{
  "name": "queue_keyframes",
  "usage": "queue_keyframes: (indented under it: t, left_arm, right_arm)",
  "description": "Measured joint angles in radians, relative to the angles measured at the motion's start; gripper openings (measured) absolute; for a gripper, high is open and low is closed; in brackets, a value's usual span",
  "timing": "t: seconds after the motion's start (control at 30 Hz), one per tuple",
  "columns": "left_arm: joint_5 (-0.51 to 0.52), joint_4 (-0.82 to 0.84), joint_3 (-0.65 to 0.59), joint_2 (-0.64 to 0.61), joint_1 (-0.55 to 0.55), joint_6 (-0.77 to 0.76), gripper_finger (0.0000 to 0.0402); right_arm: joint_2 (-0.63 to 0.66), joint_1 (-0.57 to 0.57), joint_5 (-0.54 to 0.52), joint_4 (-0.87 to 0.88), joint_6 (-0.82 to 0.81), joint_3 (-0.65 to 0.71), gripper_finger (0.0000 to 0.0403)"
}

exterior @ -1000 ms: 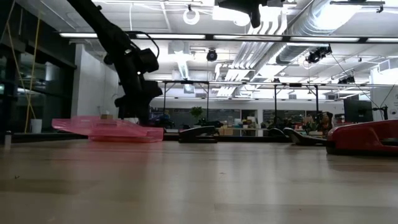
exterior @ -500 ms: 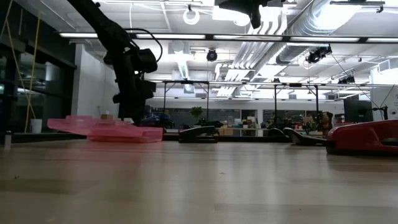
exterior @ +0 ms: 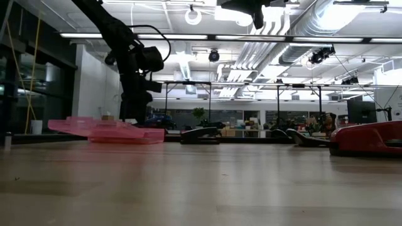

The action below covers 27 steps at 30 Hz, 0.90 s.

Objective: Pack school essentials
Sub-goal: Put the blue pen into the pink supply box

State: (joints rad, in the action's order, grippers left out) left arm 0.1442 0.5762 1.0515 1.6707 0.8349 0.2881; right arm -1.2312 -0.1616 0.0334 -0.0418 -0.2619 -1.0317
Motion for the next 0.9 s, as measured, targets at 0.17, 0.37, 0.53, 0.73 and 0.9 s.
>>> queue_keyframes:
  t: [0.17, 0.37, 0.53, 0.73, 0.9]
  left_arm:
    - [0.008, 0.003, -0.001, 0.000, 0.000, 0.011, 0.0049]
    - [0.009, 0.002, -0.001, 0.000, 0.000, 0.029, 0.0075]
    - [0.008, 0.002, -0.001, 0.000, 0.000, 0.010, 0.0107]
    - [0.007, 0.023, 0.056, -0.003, 0.000, -0.007, 0.0141]
    - [-0.059, -0.061, 0.117, -0.004, 0.028, -0.082, 0.0101]
  right_arm:
    - [0.000, 0.000, 0.000, 0.000, -0.003, 0.000, 0.0113]
    - [0.000, 0.000, 0.000, 0.000, -0.010, 0.000, 0.0113]
    - [0.000, 0.000, 0.000, 0.000, -0.010, 0.000, 0.0113]
    - [0.000, 0.000, 0.000, 0.000, -0.002, 0.000, 0.0113]
    - [0.000, 0.000, 0.000, 0.000, 0.000, 0.000, 0.0113]
